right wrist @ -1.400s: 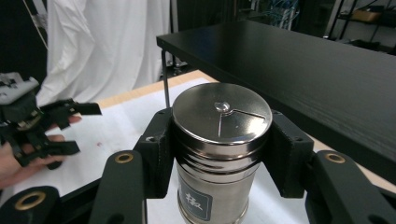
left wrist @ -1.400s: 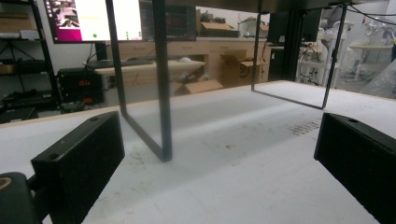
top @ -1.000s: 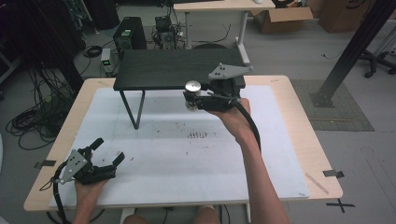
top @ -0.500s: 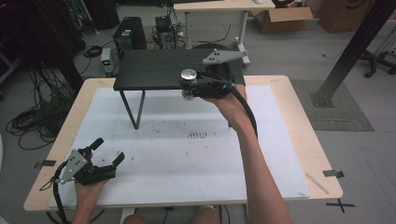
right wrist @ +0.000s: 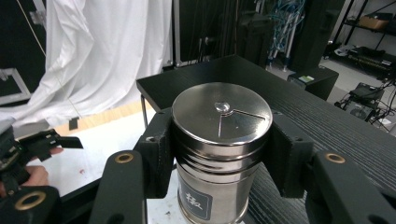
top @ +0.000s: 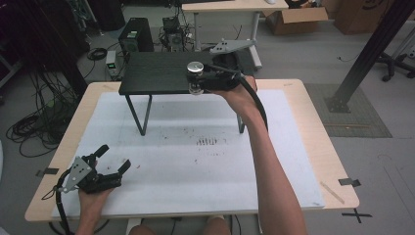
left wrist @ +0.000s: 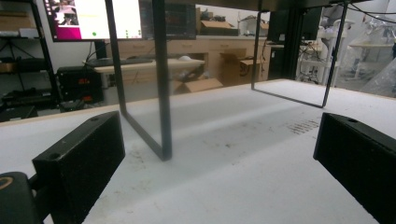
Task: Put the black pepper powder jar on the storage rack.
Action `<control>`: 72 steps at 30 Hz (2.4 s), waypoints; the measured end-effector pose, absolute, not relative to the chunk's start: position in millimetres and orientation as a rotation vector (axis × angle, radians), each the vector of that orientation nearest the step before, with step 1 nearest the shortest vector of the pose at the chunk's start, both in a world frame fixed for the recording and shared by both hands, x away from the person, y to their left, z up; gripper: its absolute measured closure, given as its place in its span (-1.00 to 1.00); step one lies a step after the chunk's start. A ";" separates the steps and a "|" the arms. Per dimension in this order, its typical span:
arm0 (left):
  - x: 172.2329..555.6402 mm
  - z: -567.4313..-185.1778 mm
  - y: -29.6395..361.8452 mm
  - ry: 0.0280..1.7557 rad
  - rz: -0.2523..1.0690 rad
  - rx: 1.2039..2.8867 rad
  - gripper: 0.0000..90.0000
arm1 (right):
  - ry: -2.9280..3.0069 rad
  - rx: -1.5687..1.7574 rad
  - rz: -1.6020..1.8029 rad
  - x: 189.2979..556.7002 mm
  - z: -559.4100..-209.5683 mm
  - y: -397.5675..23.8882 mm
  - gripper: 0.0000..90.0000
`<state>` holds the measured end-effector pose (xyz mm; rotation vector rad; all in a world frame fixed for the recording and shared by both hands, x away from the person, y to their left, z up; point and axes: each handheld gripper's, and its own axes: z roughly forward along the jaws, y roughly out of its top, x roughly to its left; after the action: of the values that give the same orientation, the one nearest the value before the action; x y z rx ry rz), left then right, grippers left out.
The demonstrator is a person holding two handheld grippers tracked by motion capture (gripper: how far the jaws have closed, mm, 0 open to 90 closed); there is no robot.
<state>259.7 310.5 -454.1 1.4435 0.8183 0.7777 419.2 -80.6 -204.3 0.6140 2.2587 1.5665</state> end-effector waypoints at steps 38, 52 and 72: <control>259.7 -454.1 310.3 0.823 0.777 1.441 -0.94 | 2.323 0.623 1.537 478.8 -221.4 -70.2 0.10; 259.5 -454.1 310.3 0.821 0.779 1.441 -0.94 | 2.308 0.642 1.576 486.4 -225.9 -71.1 0.09; 259.7 -454.1 310.3 0.823 0.777 1.442 -0.94 | 2.299 0.626 1.560 489.1 -226.4 -71.1 0.09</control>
<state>259.7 310.3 -454.1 1.4421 0.8233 0.7769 489.1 -71.1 -226.4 0.6257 2.2995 1.5602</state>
